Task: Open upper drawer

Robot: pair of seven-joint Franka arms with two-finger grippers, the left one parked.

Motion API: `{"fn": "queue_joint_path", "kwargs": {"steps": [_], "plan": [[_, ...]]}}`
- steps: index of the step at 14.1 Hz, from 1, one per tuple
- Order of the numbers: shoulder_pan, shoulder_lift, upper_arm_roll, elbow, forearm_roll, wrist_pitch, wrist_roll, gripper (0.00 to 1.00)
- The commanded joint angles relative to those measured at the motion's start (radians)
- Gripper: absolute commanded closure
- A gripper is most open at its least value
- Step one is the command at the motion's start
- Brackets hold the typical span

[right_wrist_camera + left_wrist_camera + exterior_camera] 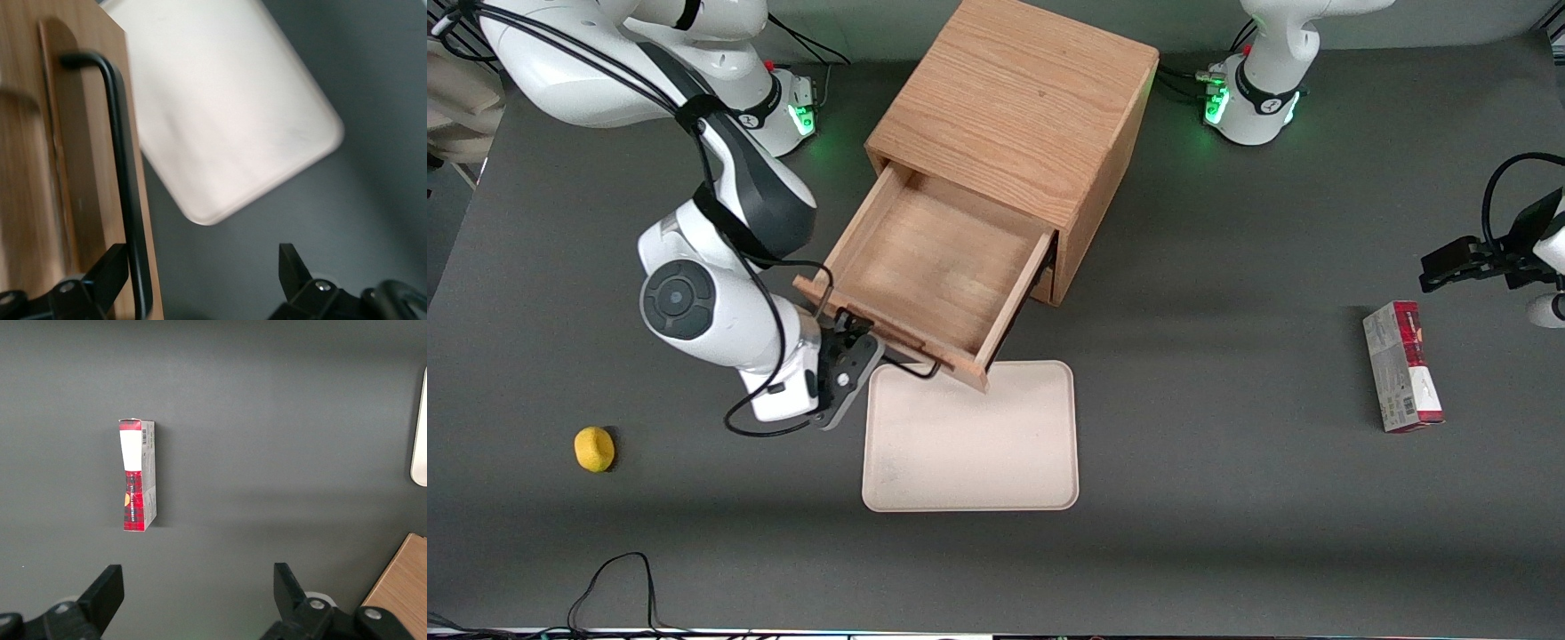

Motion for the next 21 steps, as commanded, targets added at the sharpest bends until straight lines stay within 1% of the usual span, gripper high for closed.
{"fn": "queue_joint_path", "kwargs": {"steps": [1, 3, 4, 5, 6, 7, 8, 9, 11, 12, 14, 15, 17, 21], "plan": [[0.004, 0.012, -0.021, 0.135, -0.028, -0.056, -0.011, 0.0], [0.001, -0.019, -0.038, 0.166, -0.014, -0.062, -0.008, 0.0], [-0.01, -0.036, -0.051, 0.166, 0.014, -0.089, -0.007, 0.0], [-0.01, -0.071, -0.1, 0.165, 0.053, -0.138, -0.005, 0.0], [-0.01, -0.121, -0.17, 0.15, 0.115, -0.182, -0.001, 0.0], [-0.007, -0.183, -0.255, 0.118, 0.199, -0.227, 0.019, 0.0], [-0.004, -0.253, -0.335, 0.061, 0.283, -0.252, 0.097, 0.0], [-0.004, -0.328, -0.39, -0.028, 0.326, -0.255, 0.17, 0.0], [-0.004, -0.482, -0.468, -0.202, 0.341, -0.238, 0.258, 0.0], [-0.004, -0.549, -0.49, -0.275, 0.341, -0.235, 0.315, 0.0], [-0.004, -0.67, -0.499, -0.419, 0.328, -0.235, 0.468, 0.0], [-0.005, -0.718, -0.499, -0.468, 0.321, -0.235, 0.487, 0.0], [-0.005, -0.766, -0.498, -0.492, 0.273, -0.24, 0.489, 0.0], [-0.005, -0.814, -0.498, -0.505, 0.267, -0.24, 0.498, 0.0]]}}
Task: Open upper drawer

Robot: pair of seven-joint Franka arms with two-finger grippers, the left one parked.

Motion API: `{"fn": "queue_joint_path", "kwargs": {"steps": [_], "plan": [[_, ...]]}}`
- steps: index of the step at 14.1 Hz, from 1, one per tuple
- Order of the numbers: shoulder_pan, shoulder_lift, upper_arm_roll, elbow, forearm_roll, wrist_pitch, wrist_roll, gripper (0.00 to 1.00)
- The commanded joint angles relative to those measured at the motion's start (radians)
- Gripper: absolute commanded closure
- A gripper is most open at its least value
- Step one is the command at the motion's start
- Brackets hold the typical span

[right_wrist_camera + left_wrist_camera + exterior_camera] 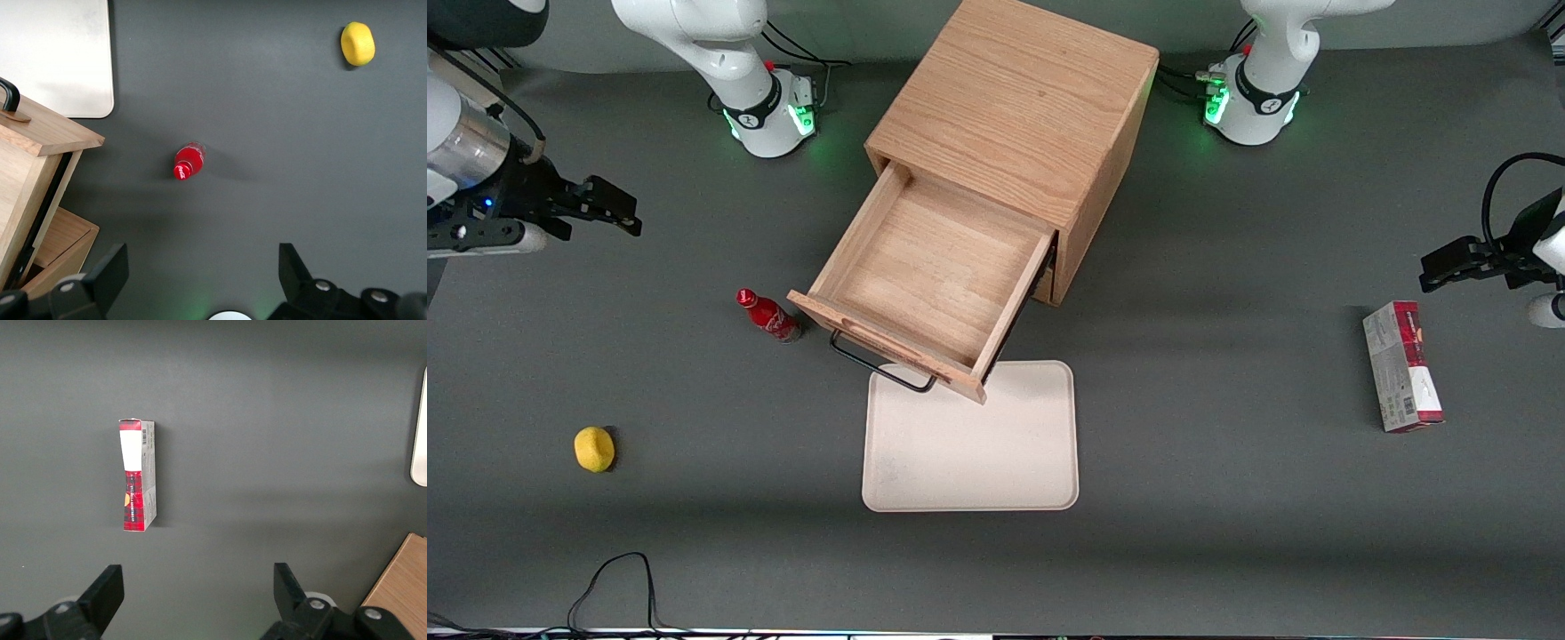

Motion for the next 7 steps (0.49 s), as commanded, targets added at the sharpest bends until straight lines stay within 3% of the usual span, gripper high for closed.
{"fn": "queue_joint_path", "kwargs": {"steps": [1, 7], "plan": [[0.007, -0.053, -0.009, -0.053, -0.017, 0.032, 0.051, 0.0], [0.006, -0.036, -0.006, -0.047, -0.016, 0.059, 0.07, 0.0]]}}
